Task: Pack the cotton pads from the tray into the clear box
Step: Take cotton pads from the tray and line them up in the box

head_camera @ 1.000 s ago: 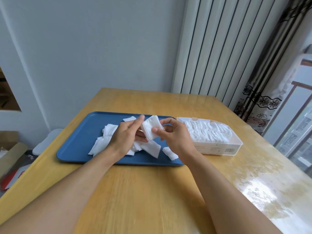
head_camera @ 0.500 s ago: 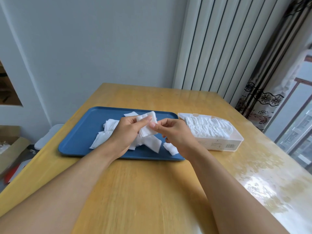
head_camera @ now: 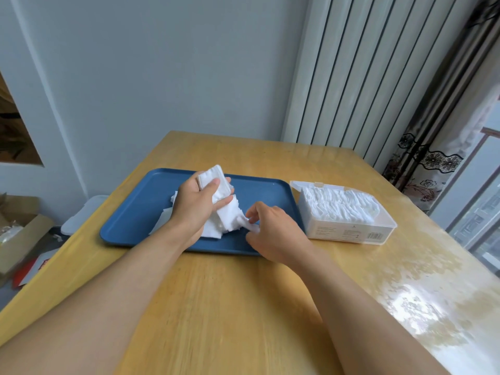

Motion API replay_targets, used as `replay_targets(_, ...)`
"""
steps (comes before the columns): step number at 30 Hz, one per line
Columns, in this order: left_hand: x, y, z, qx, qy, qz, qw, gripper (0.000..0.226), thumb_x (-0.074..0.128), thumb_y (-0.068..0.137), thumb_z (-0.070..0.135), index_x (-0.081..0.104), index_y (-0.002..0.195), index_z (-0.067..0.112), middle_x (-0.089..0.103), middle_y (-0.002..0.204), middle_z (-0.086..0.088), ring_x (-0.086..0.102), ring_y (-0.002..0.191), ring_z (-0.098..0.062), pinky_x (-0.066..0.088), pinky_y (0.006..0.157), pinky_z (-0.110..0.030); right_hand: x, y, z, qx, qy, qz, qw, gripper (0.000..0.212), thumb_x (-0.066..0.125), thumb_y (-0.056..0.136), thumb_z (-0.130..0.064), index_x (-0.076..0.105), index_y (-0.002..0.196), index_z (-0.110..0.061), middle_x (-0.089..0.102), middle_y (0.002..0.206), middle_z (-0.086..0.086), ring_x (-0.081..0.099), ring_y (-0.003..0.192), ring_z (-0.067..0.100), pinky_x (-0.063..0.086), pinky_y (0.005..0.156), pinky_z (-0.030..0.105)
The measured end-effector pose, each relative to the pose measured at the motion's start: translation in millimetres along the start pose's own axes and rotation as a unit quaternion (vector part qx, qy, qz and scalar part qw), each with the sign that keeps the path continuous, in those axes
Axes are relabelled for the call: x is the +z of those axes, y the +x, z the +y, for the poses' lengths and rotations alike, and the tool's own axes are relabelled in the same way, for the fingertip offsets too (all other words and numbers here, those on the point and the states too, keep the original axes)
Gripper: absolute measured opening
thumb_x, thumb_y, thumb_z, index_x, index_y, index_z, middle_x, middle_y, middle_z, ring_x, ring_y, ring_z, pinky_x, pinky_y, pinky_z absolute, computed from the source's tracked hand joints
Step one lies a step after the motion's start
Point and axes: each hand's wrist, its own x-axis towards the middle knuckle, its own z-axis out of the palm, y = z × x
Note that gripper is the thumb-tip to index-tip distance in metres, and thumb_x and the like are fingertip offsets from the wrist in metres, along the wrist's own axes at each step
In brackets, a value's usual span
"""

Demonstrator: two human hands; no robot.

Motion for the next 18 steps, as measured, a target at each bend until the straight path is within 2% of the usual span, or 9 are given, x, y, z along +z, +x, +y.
replay_targets(2, 0.1, -0.1, 0.3, -0.002, -0.005, -0.003, 1.000, 0.015, 0.049, 0.106, 0.006, 0.063, 0.111, 0.007, 0.072, 0.119, -0.015, 0.071, 0.110, -0.030, 0.062, 0.087, -0.032, -1.9, 2.2, 3.0, 0.016, -0.003, 0.036, 0.999, 0.019, 0.049, 0.092, -0.011, 0.059, 0.106, -0.019, 0.064, 0.098, 0.000, 0.056, 0.092, 0.024, 0.048, 0.068, 0.037)
replay_targets(4, -0.8, -0.4, 0.1, -0.004, -0.006, -0.014, 1.000, 0.016, 0.048, 0.106, 0.006, 0.063, 0.112, 0.008, 0.071, 0.121, -0.014, 0.070, 0.113, -0.028, 0.060, 0.090, -0.034, -7.7, 7.1, 11.9, 0.046, 0.025, 0.084, 0.995, 0.014, 0.048, 0.095, -0.008, 0.061, 0.092, -0.013, 0.059, 0.079, 0.002, 0.054, 0.074, 0.024, 0.037, 0.055, 0.031)
replay_targets(6, -0.6, 0.2, -0.9, -0.001, 0.000, -0.032, 0.999, 0.018, 0.047, 0.107, 0.006, 0.062, 0.117, 0.008, 0.071, 0.122, -0.012, 0.069, 0.114, -0.026, 0.058, 0.095, -0.037, -18.4, 9.7, 16.4, 0.071, 0.152, 0.099, 0.981, 0.018, 0.053, 0.099, -0.013, 0.064, 0.086, -0.008, 0.054, 0.070, 0.002, 0.048, 0.061, 0.018, 0.032, 0.051, 0.024)
replay_targets(9, 2.8, -1.6, -2.6, -0.004, 0.012, -0.059, 0.998, 0.024, 0.044, 0.108, 0.006, 0.059, 0.126, 0.008, 0.072, 0.122, -0.007, 0.070, 0.112, -0.017, 0.059, 0.093, -0.032, -27.2, 6.2, 11.6, 0.036, 0.427, 0.035, 0.903, 0.017, 0.060, 0.101, -0.019, 0.075, 0.095, -0.020, 0.070, 0.080, -0.003, 0.059, 0.072, 0.011, 0.045, 0.065, 0.023)
replay_targets(11, 6.9, -5.5, -2.0, -0.015, 0.023, -0.080, 0.996, 0.025, 0.043, 0.108, 0.006, 0.061, 0.125, 0.010, 0.072, 0.115, -0.006, 0.071, 0.102, -0.015, 0.060, 0.082, -0.026, -24.5, 3.1, 3.4, 0.013, 0.519, -0.002, 0.855, 0.014, 0.063, 0.100, -0.017, 0.076, 0.103, -0.015, 0.072, 0.084, -0.002, 0.062, 0.073, 0.010, 0.046, 0.063, 0.022)
replay_targets(12, 8.9, -8.4, -1.6, -0.022, 0.027, -0.089, 0.995, 0.027, 0.042, 0.107, 0.004, 0.062, 0.123, 0.013, 0.072, 0.110, -0.007, 0.070, 0.098, -0.017, 0.059, 0.080, -0.027, -21.9, 2.3, -0.5, 0.015, 0.544, -0.008, 0.839, 0.015, 0.064, 0.099, -0.017, 0.075, 0.107, -0.011, 0.072, 0.086, 0.000, 0.062, 0.071, 0.011, 0.044, 0.060, 0.022)
replay_targets(14, 11.6, -12.9, -0.3, -0.036, 0.033, -0.106, 0.993, 0.038, 0.036, 0.102, -0.006, 0.064, 0.121, 0.014, 0.073, 0.107, -0.014, 0.066, 0.096, -0.025, 0.056, 0.085, -0.041, -17.7, 2.0, -6.1, 0.026, 0.562, -0.010, 0.826, 0.018, 0.067, 0.097, -0.018, 0.072, 0.111, -0.008, 0.072, 0.088, 0.003, 0.061, 0.070, 0.012, 0.039, 0.054, 0.021)
replay_targets(16, 11.8, -13.7, -0.2, -0.054, 0.018, -0.125, 0.991, 0.047, 0.031, 0.098, -0.009, 0.062, 0.129, 0.008, 0.071, 0.121, -0.021, 0.066, 0.108, -0.037, 0.052, 0.097, -0.054, -15.0, 1.3, -7.6, 0.030, 0.550, -0.003, 0.835, 0.016, 0.069, 0.096, -0.021, 0.071, 0.109, -0.012, 0.072, 0.087, 0.003, 0.061, 0.070, 0.013, 0.035, 0.048, 0.019)
replay_targets(18, 11.6, -14.2, -0.5, -0.072, -0.028, -0.151, 0.986, 0.043, 0.030, 0.102, -0.001, 0.058, 0.135, 0.002, 0.068, 0.127, -0.023, 0.061, 0.123, -0.042, 0.048, 0.104, -0.053, -12.6, 1.6, -6.6, 0.039, 0.541, 0.008, 0.840, 0.015, 0.070, 0.095, -0.023, 0.070, 0.108, -0.015, 0.072, 0.085, 0.001, 0.061, 0.071, 0.014, 0.034, 0.047, 0.019)
